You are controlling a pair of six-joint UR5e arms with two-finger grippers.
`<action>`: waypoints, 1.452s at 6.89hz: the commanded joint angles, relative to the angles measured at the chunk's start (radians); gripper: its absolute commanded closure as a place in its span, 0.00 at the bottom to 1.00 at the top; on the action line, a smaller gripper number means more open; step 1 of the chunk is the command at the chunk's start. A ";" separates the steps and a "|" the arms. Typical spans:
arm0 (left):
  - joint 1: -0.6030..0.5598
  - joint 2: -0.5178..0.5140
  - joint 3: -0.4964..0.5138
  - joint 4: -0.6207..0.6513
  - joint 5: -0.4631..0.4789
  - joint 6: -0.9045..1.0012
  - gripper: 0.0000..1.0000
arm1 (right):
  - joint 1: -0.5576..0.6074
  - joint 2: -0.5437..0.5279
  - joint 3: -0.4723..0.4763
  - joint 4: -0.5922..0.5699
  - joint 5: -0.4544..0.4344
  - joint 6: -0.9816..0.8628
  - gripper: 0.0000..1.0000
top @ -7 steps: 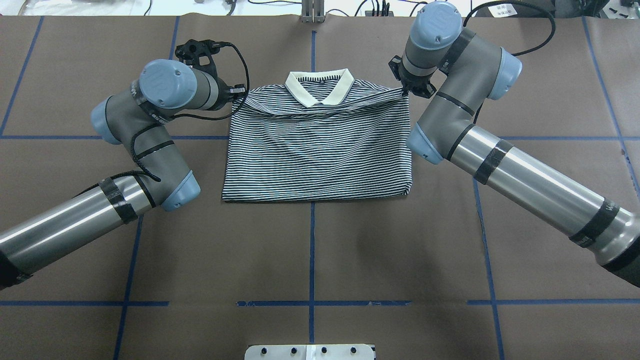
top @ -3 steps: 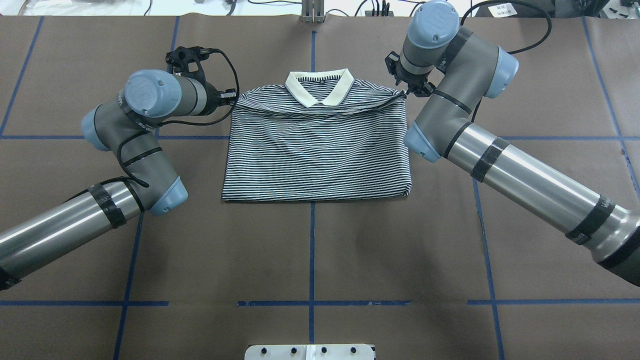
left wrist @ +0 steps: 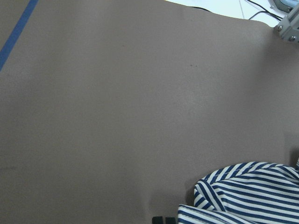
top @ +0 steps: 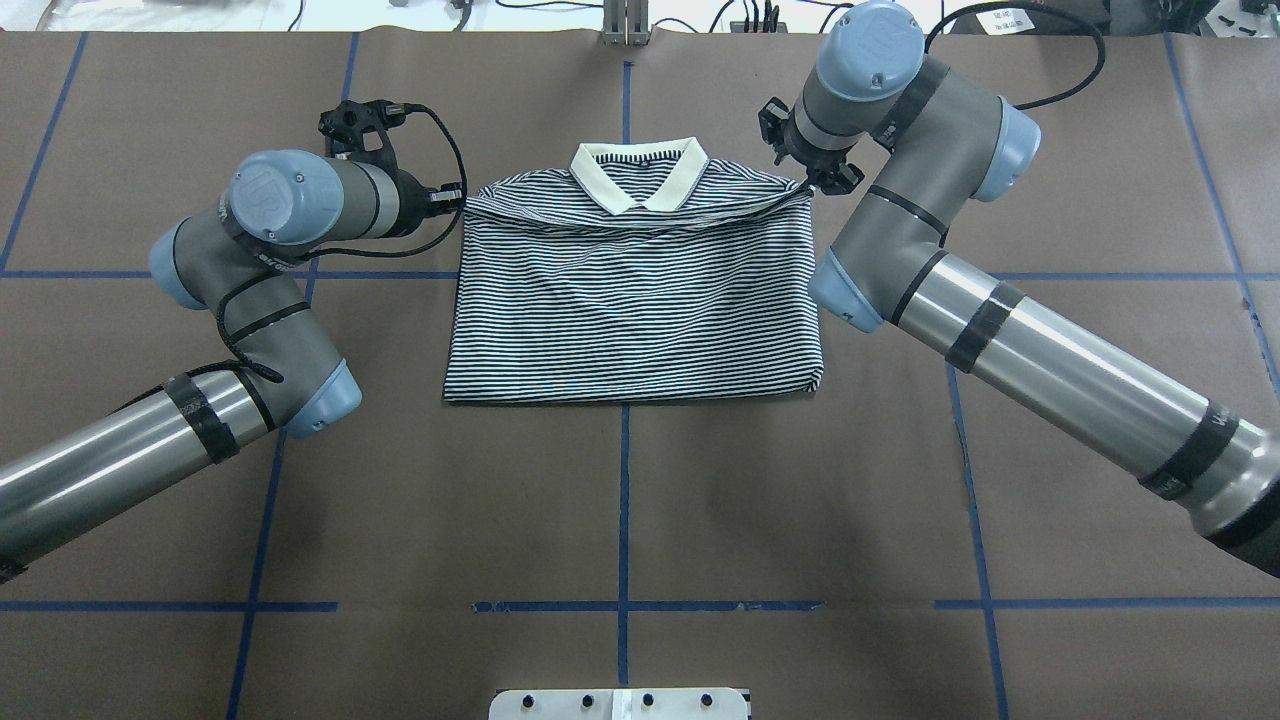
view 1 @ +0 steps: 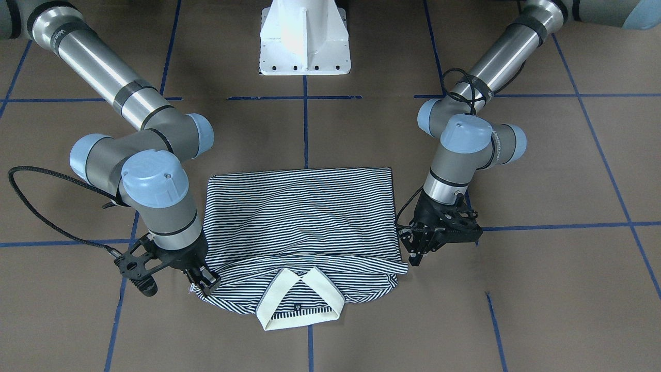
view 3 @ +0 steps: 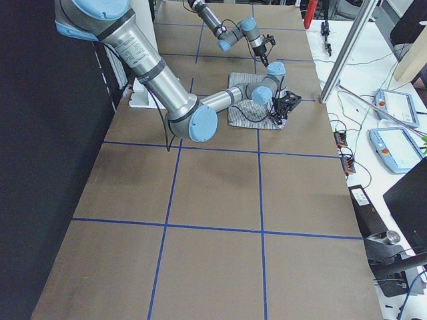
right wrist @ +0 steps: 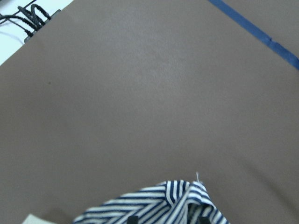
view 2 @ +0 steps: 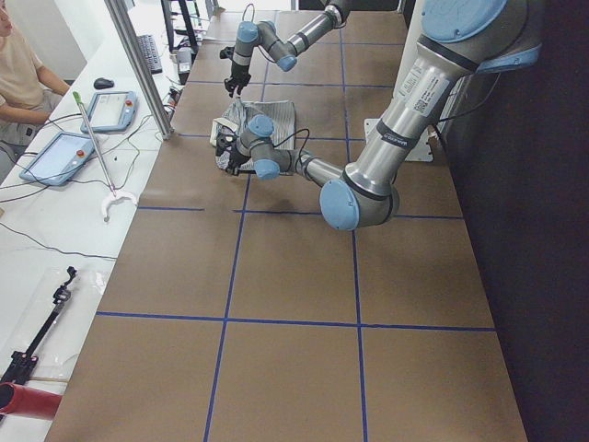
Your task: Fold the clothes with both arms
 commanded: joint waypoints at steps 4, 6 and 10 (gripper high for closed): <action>-0.001 0.004 -0.043 0.006 -0.004 -0.010 0.83 | -0.215 -0.362 0.520 -0.131 -0.029 0.119 0.33; -0.001 0.003 -0.044 0.006 -0.004 -0.011 0.83 | -0.232 -0.356 0.502 -0.131 -0.061 0.121 0.33; -0.001 0.004 -0.058 0.013 -0.004 -0.015 0.83 | -0.242 -0.343 0.461 -0.122 -0.066 0.145 0.66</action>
